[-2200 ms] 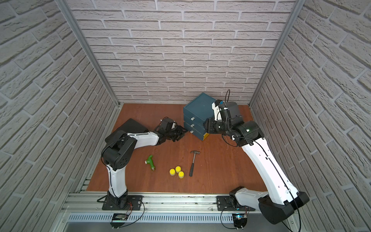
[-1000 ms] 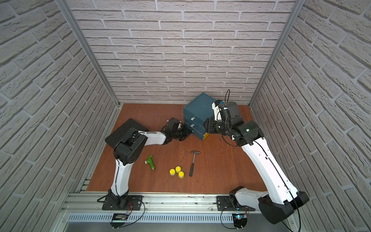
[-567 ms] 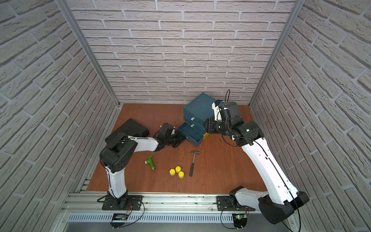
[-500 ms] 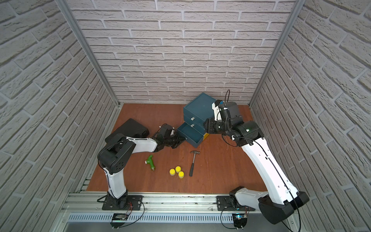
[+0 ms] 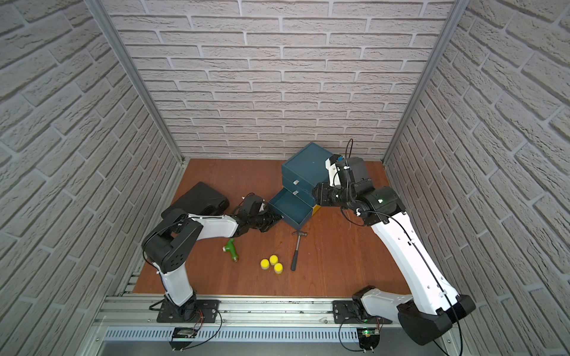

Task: Put the paint cans in the drawer according to color
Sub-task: Open the drawer in the storage box.

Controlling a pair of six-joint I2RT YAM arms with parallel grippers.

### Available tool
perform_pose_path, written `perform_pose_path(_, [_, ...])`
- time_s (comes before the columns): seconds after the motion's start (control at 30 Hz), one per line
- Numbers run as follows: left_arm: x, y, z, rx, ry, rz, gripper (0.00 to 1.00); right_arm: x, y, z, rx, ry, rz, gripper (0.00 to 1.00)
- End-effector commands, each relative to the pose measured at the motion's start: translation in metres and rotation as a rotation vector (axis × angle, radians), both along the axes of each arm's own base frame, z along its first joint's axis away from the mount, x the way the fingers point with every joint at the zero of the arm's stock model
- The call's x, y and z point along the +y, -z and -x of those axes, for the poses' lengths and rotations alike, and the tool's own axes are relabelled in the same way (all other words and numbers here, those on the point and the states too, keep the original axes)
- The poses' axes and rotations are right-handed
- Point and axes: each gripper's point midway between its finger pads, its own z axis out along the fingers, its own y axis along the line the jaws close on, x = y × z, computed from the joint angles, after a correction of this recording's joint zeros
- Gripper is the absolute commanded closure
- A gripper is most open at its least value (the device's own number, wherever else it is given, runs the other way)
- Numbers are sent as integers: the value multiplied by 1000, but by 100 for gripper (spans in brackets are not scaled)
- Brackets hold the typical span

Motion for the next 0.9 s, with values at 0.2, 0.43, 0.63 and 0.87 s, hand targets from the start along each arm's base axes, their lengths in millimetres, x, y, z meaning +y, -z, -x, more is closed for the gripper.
perform_pose_path(0.2, [7, -2, 16, -4, 24, -29, 100, 2, -2, 0, -14, -9, -23, 52])
perform_pose_path(0.43, [8, -2, 14, -5, 28, -47, 88, 6, 6, 0, 13, -32, -16, 52])
perform_pose_path(0.63, [22, -33, 13, -58, 29, -142, 44, 19, 14, 7, 37, -110, 16, 50])
perform_pose_path(0.87, [80, -77, 21, -67, -34, -289, 41, 64, 48, 31, 110, -310, 136, 48])
